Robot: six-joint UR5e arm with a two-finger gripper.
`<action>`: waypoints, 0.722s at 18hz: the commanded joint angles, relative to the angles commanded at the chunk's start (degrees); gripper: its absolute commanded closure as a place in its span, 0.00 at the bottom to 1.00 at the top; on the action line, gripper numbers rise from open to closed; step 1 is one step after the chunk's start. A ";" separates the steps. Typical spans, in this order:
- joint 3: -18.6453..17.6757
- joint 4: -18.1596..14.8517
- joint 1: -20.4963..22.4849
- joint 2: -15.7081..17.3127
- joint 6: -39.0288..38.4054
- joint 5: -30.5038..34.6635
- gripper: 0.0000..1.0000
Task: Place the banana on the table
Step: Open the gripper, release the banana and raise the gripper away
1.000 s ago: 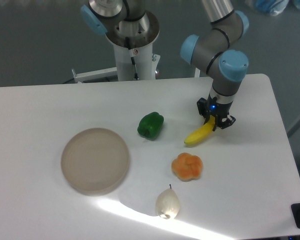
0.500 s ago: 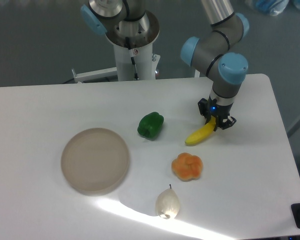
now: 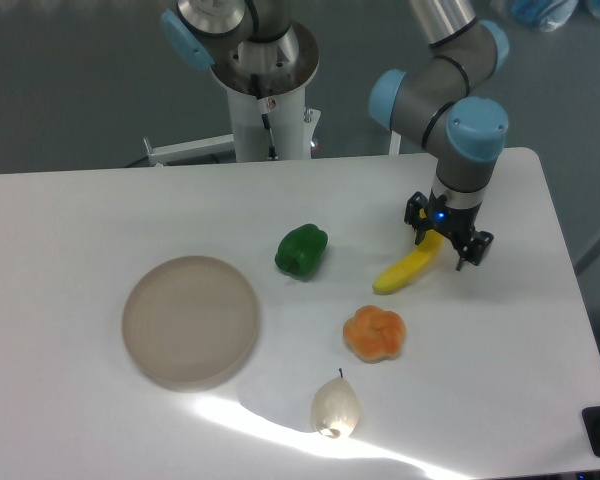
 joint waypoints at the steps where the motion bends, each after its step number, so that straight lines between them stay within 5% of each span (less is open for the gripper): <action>1: 2.29 -0.09 -0.36 -0.35 -1.41 -0.17 0.00; 7: 12.49 -0.44 -3.26 -3.34 -2.39 0.27 0.00; 13: 15.75 -0.79 -5.19 -5.27 -2.39 2.46 0.00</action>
